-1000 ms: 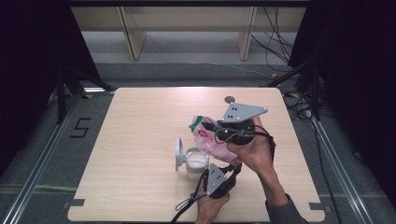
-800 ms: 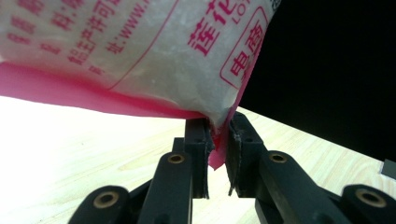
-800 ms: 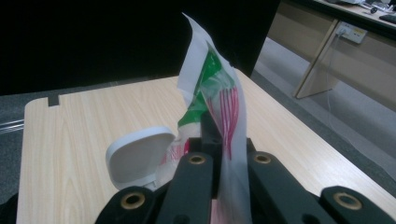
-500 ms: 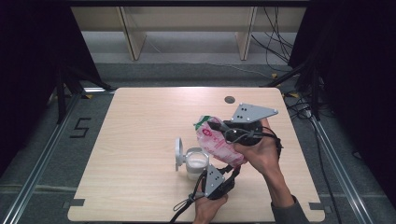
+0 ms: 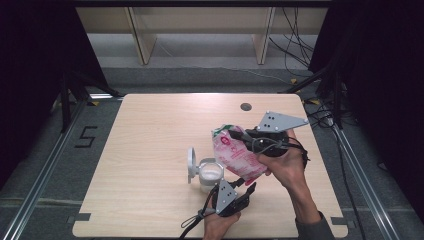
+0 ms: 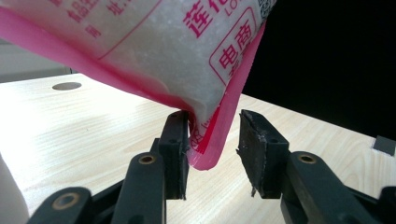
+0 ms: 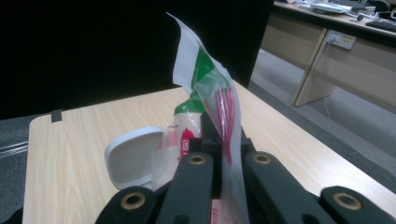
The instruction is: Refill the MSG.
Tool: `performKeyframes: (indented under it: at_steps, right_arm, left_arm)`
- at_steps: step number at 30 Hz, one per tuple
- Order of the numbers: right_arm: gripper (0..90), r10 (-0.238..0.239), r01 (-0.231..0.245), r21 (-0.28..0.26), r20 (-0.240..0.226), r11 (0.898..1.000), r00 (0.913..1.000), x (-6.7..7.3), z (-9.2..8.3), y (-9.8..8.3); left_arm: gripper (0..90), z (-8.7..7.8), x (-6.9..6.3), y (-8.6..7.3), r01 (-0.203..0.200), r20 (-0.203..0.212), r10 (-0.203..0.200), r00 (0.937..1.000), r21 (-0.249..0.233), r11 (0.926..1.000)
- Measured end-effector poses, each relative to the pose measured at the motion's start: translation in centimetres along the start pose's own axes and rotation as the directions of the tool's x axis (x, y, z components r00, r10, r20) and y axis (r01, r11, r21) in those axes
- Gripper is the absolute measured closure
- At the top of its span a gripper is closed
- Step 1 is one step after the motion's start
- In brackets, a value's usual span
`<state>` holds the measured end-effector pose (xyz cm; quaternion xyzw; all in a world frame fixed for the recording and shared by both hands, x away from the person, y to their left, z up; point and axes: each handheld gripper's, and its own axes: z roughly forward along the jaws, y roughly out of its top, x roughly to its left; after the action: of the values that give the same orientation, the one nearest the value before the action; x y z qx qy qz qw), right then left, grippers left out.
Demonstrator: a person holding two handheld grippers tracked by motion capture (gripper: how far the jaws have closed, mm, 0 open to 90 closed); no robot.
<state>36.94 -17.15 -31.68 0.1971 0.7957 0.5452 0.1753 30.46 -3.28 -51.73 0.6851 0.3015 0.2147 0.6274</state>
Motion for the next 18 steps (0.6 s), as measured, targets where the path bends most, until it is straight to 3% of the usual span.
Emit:
performKeyframes:
  at_steps: [1,2,3,6,10,14,15,16,18]
  right_arm:
    - [90.0,-0.032,0.032,-0.014,0.013,0.999,0.9994,-0.2,0.0,0.0]
    - [90.0,-0.004,0.005,-0.016,0.027,1.0,0.9996,-0.1,-0.1,-0.2]
    - [90.0,-0.005,0.005,-0.015,-0.003,1.0,1.0,-0.2,-0.1,-0.3]
    - [90.0,-0.013,0.013,-0.028,-0.004,1.0,0.9999,-0.4,-0.2,-0.6]
    - [90.0,0.01,-0.01,-0.027,0.005,1.0,0.9999,-0.4,-0.5,-0.8]
    - [90.0,-0.001,0.001,-0.035,0.003,0.999,1.0,-0.7,-0.8,-1.1]
    - [90.0,0.031,-0.031,-0.025,0.007,0.999,0.9995,-0.6,-1.1,-1.3]
    - [90.0,0.014,-0.014,-0.036,0.002,0.999,0.9999,-0.7,-1.1,-1.4]
    - [90.0,0.024,-0.024,-0.034,0.002,0.999,0.9997,-0.7,-1.3,-1.5]
  left_arm:
    - [60.7,-0.1,0.0,-0.1,-0.003,0.004,0.003,1.0,0.011,0.9999]
    - [58.4,-0.1,-0.1,-0.1,-0.002,0.003,0.002,1.0,0.011,0.9999]
    - [58.3,-0.4,0.0,-0.2,-0.012,0.001,0.012,0.9999,0.02,0.9997]
    - [58.1,-0.4,0.0,-0.3,-0.002,0.005,0.002,1.0,0.015,0.9999]
    - [56.5,-1.0,-0.1,-0.4,-0.006,-0.006,0.007,1.0,0.039,0.9992]
    - [52.1,-1.4,-0.3,-0.5,-0.014,0.01,0.014,0.9998,0.042,0.999]
    - [51.1,-1.7,-0.5,-0.6,-0.018,0.008,0.017,0.9998,0.05,0.9986]
    - [50.6,-2.0,-0.6,-0.5,-0.021,0.005,0.021,0.9998,0.057,0.9982]
    - [50.0,-2.0,-0.8,-0.5,0.002,0.011,-0.002,0.9999,0.034,0.9994]
